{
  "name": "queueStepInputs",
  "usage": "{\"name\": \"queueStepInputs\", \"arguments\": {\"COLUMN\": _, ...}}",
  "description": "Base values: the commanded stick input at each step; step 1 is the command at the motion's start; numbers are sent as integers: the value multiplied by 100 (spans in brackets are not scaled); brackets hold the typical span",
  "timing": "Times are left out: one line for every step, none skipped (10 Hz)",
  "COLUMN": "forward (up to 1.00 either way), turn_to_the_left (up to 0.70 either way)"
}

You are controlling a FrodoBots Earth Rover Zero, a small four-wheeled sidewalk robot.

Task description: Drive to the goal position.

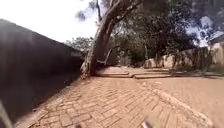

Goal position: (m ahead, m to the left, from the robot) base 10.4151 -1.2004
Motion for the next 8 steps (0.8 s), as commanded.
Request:
{"name": "queueStepInputs", "arguments": {"forward": 70, "turn_to_the_left": 0}}
{"name": "queueStepInputs", "arguments": {"forward": 70, "turn_to_the_left": 0}}
{"name": "queueStepInputs", "arguments": {"forward": 70, "turn_to_the_left": 0}}
{"name": "queueStepInputs", "arguments": {"forward": 70, "turn_to_the_left": 0}}
{"name": "queueStepInputs", "arguments": {"forward": 70, "turn_to_the_left": 0}}
{"name": "queueStepInputs", "arguments": {"forward": 70, "turn_to_the_left": 0}}
{"name": "queueStepInputs", "arguments": {"forward": 70, "turn_to_the_left": -8}}
{"name": "queueStepInputs", "arguments": {"forward": 70, "turn_to_the_left": -20}}
